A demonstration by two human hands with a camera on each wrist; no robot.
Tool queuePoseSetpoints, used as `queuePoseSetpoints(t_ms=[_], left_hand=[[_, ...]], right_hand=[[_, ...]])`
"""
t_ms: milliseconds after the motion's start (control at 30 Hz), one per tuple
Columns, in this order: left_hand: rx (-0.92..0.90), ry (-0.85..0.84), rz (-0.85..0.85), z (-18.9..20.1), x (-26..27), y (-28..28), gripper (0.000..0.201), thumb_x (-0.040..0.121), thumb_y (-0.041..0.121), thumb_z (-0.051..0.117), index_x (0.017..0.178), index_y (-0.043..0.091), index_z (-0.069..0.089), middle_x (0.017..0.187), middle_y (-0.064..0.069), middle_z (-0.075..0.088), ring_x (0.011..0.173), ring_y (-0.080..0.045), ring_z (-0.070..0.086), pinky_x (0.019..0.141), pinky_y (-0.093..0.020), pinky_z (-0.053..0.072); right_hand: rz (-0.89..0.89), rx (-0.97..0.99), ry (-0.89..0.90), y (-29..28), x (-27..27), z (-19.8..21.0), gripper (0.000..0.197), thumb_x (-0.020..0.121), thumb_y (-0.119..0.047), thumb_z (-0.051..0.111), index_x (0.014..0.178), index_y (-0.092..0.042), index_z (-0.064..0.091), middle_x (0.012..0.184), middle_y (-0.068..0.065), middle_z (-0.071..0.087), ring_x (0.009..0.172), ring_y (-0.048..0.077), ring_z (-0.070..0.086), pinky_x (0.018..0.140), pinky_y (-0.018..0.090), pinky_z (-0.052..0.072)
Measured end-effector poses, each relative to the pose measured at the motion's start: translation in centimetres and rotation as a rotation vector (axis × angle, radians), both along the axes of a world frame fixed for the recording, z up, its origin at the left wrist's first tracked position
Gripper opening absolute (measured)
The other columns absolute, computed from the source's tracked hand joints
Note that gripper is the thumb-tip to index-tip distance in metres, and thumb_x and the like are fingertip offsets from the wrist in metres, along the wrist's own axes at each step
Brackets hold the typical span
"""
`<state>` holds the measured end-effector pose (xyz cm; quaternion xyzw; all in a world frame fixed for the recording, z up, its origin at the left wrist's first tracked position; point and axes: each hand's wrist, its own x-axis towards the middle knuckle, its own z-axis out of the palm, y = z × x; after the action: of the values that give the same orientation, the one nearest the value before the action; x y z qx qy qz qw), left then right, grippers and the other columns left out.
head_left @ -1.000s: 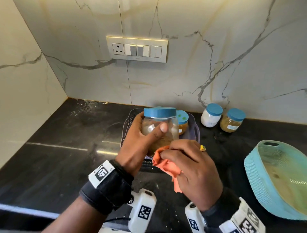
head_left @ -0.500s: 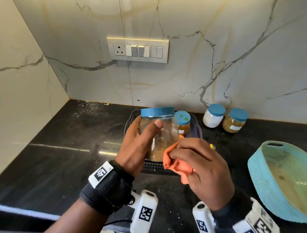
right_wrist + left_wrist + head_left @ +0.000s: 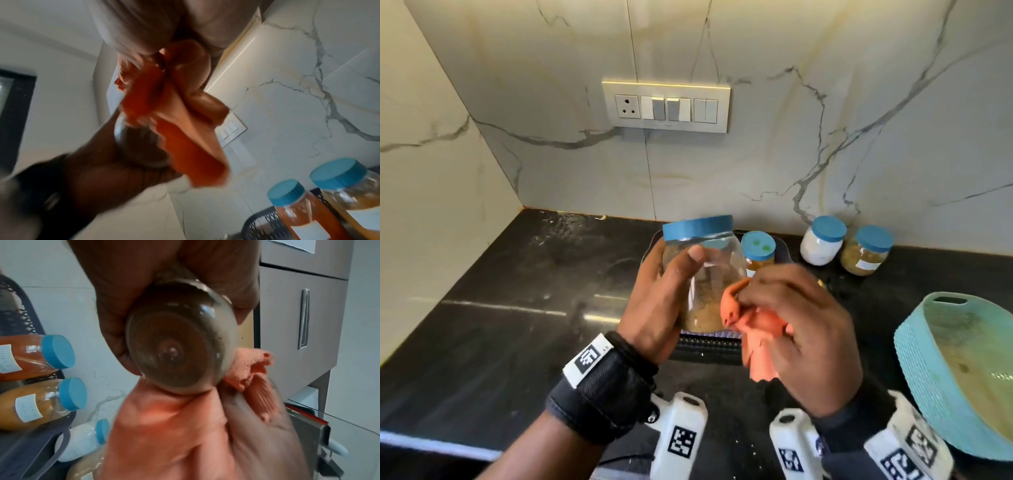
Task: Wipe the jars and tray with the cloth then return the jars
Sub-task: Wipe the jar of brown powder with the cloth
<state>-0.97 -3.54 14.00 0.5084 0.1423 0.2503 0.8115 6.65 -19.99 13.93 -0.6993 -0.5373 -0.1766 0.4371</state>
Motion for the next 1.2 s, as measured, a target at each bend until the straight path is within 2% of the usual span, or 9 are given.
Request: queuePoseSetpoints(t_ms=[167, 333, 467, 533, 700, 833, 933, 1100, 1200], left_hand=[[-0.041, -0.026, -0.094, 0.4, 0.0, -0.6, 0.094, 0.071, 0.044, 0.083, 0.138, -0.010, 0.045, 0.133, -0.040, 0.053, 0.123, -0.056, 0.053, 0.105, -0.070, 0.040], [-0.111, -0.031, -0.058, 0.8, -0.1, 0.3, 0.118, 0.058, 0.062, 0.086, 0.131, -0.019, 0.043, 0.134, -0.046, 0.046, 0.124, -0.057, 0.051, 0.106, -0.074, 0.033], [-0.049, 0.004, -0.002, 0.1, -0.1, 0.5, 0.078, 0.082, 0.044, 0.070, 0.134, -0.009, 0.048, 0.133, -0.037, 0.055, 0.126, -0.058, 0.049, 0.106, -0.075, 0.035], [-0.005, 0.047, -0.008, -0.1, 0.0, 0.7, 0.060, 0.088, 0.035, 0.058, 0.136, 0.001, 0.050, 0.131, -0.028, 0.061, 0.125, -0.052, 0.054, 0.104, -0.066, 0.043], [0.200, 0.120, -0.051, -0.4, 0.2, 0.6, 0.078, 0.069, 0.045, 0.084, 0.133, 0.014, 0.052, 0.121, -0.013, 0.071, 0.113, -0.034, 0.068, 0.099, -0.059, 0.052], [0.168, 0.112, -0.055, -1.3, 0.2, 0.5, 0.067, 0.072, 0.037, 0.081, 0.129, 0.011, 0.058, 0.118, -0.016, 0.072, 0.112, -0.039, 0.068, 0.100, -0.062, 0.050], [0.132, 0.069, -0.041, -1.1, 0.2, 0.1, 0.068, 0.074, 0.037, 0.078, 0.132, 0.007, 0.057, 0.122, -0.019, 0.070, 0.114, -0.042, 0.066, 0.099, -0.060, 0.051], [-0.053, -0.040, 0.040, -0.1, 0.3, 0.8, 0.075, 0.074, 0.033, 0.073, 0.134, -0.002, 0.045, 0.118, -0.024, 0.068, 0.103, -0.035, 0.068, 0.081, -0.045, 0.059], [-0.122, -0.044, -0.009, -0.6, 0.0, 1.0, 0.077, 0.079, 0.033, 0.069, 0.139, -0.006, 0.040, 0.128, -0.033, 0.061, 0.117, -0.049, 0.059, 0.090, -0.058, 0.055]], right_hand=[[0.021, 0.146, 0.180, 1.6, 2.9, 3.0, 0.029, 0.082, 0.002, 0.059, 0.101, -0.019, 0.064, 0.097, -0.002, 0.064, 0.098, 0.000, 0.059, 0.087, 0.013, 0.042], [0.081, 0.081, 0.082, 0.7, 0.4, 1.3, 0.013, 0.086, -0.001, 0.065, 0.094, -0.010, 0.070, 0.101, 0.001, 0.062, 0.100, 0.013, 0.062, 0.087, 0.027, 0.049], [0.023, -0.009, -0.029, 0.6, 1.1, 0.3, 0.027, 0.078, 0.012, 0.071, 0.095, -0.008, 0.074, 0.102, 0.004, 0.064, 0.098, 0.019, 0.064, 0.083, 0.034, 0.053], [0.007, -0.043, -0.093, 0.8, 1.2, 0.3, 0.015, 0.094, -0.007, 0.062, 0.098, -0.011, 0.075, 0.104, 0.005, 0.065, 0.098, 0.019, 0.063, 0.081, 0.032, 0.054], [0.011, -0.157, -0.241, 0.7, 0.6, -0.5, 0.019, 0.095, -0.028, 0.061, 0.103, -0.017, 0.073, 0.107, 0.003, 0.065, 0.098, 0.020, 0.063, 0.078, 0.034, 0.057], [0.023, -0.071, -0.061, 1.3, 2.4, 0.6, 0.019, 0.086, -0.010, 0.059, 0.099, -0.015, 0.072, 0.105, 0.001, 0.063, 0.100, 0.016, 0.062, 0.088, 0.026, 0.052], [0.013, 0.036, 0.122, 1.9, 3.4, 1.6, 0.018, 0.084, -0.001, 0.066, 0.098, -0.012, 0.072, 0.103, -0.001, 0.064, 0.102, 0.013, 0.062, 0.088, 0.034, 0.052], [0.064, -0.048, -0.014, 0.7, -0.2, 0.1, 0.016, 0.085, -0.004, 0.066, 0.095, -0.012, 0.074, 0.106, 0.000, 0.063, 0.102, 0.018, 0.061, 0.086, 0.032, 0.052], [0.086, -0.037, -0.012, 0.6, 0.4, 0.3, 0.016, 0.085, -0.006, 0.063, 0.095, -0.012, 0.074, 0.104, 0.001, 0.063, 0.101, 0.016, 0.061, 0.086, 0.027, 0.052]])
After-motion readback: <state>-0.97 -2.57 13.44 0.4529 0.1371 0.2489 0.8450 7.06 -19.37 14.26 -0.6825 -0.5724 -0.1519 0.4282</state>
